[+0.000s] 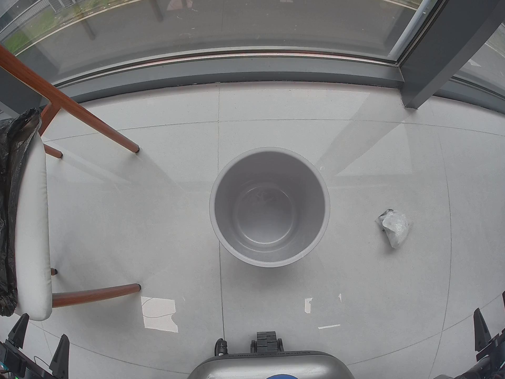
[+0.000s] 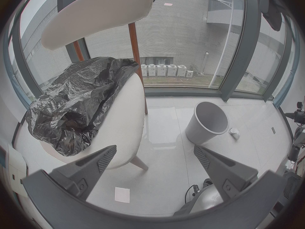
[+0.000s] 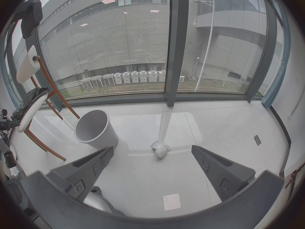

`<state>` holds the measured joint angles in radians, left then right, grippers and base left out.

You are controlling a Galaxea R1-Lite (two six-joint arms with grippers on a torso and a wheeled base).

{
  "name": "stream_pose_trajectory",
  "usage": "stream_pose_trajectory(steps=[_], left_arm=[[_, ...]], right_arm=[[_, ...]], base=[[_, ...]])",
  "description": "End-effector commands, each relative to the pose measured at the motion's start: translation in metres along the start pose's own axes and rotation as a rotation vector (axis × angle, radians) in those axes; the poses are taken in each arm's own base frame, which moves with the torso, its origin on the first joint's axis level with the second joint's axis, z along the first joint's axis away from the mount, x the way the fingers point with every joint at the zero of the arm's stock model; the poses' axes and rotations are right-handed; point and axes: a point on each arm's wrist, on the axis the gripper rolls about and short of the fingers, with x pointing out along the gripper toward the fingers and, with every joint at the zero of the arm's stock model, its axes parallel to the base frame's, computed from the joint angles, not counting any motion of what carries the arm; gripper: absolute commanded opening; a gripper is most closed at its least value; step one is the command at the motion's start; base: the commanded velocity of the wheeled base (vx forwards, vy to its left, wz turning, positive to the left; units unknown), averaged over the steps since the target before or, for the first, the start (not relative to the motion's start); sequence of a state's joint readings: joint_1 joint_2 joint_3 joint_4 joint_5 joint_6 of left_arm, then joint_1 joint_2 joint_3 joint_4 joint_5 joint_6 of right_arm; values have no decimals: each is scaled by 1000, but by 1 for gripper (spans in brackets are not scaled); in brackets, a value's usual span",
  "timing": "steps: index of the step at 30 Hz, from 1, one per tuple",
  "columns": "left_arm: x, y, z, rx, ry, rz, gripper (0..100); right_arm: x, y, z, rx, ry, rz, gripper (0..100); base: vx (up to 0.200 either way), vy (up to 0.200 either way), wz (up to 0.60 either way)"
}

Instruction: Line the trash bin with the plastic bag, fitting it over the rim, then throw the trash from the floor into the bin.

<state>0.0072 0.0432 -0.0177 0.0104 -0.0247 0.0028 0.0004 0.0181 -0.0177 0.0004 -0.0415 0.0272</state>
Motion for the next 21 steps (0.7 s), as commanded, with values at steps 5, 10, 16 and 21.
stream_pose_trajectory(steps=[5, 10, 16, 21], left_arm=[[1, 0, -5, 0, 18, 2, 100], [1, 0, -5, 17, 18, -1, 100], [1, -1, -4, 66, 12, -34, 100], [1, -1, -3, 74, -2, -41, 100]], right_arm=[[0, 0, -5, -1, 1, 0, 100], [0, 0, -5, 0, 1, 0, 100], [0, 0, -5, -1, 2, 0, 100], [0, 0, -5, 0, 1, 1, 100]], base=[[0, 0, 0], [0, 0, 0], [0, 0, 0], [0, 0, 0]])
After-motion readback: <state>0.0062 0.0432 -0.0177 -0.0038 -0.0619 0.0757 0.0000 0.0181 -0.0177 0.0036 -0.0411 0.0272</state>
